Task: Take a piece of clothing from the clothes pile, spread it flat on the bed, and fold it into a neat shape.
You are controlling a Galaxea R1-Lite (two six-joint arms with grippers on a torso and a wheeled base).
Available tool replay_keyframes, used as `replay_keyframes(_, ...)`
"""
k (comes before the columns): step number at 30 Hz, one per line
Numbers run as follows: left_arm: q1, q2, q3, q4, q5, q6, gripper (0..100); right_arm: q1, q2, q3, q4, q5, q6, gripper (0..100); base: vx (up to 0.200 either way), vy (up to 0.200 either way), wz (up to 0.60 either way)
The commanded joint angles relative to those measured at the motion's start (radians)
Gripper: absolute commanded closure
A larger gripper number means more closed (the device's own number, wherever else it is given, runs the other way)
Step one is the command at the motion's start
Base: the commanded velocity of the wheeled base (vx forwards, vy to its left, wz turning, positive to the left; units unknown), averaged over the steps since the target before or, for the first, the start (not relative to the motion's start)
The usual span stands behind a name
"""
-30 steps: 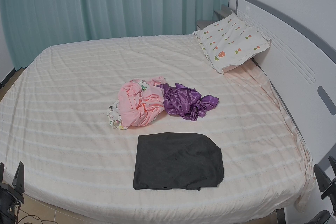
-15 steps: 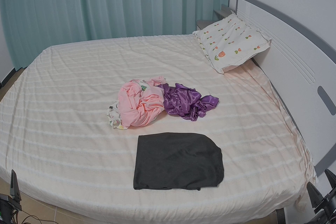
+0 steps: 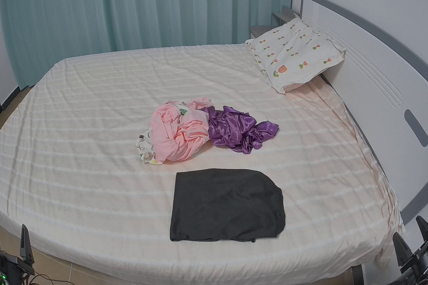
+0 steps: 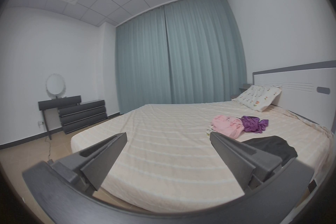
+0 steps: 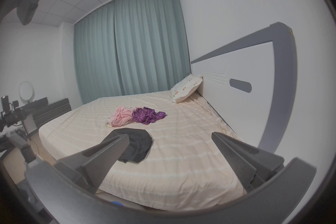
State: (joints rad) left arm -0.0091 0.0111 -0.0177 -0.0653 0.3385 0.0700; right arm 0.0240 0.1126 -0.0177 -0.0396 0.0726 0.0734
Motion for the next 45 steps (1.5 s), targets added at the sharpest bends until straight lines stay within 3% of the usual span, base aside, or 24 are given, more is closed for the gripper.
replay_keyframes(1,0.0,0.001,0.018,0.001,-0.05,0.008,0,0.004,-0.053,0.01,0.0,0.016,-0.027,0,0.0,0.0,0.0)
replay_keyframes(6,0.0,0.001,0.018,0.001,-0.168,0.002,0,-0.021,-0.105,0.01,0.0,0.069,-0.05,0,0.0,0.0,0.0)
replay_keyframes(11,0.0,0.003,0.018,0.002,-0.265,-0.004,0,-0.026,-0.111,0.012,-0.003,0.052,-0.083,0,0.0,0.0,0.0)
replay_keyframes(18,0.0,0.001,0.018,0.002,-0.268,-0.058,0,-0.026,-0.111,0.012,-0.005,0.055,-0.176,0,0.0,0.0,0.0)
replay_keyframes(33,0.0,0.003,0.016,0.022,-0.242,-0.045,0,-0.024,-0.113,0.016,-0.022,0.056,-0.152,0,0.0,0.0,0.0)
replay_keyframes(39,0.0,0.001,0.016,0.022,-0.231,-0.038,0,-0.024,-0.106,0.004,0.066,-0.048,-0.116,0,0.0,0.0,0.0)
replay_keyframes(45,0.0,0.003,0.013,0.024,-0.236,-0.018,0,-0.024,-0.109,0.008,0.066,-0.06,-0.099,0,0.0,0.0,0.0)
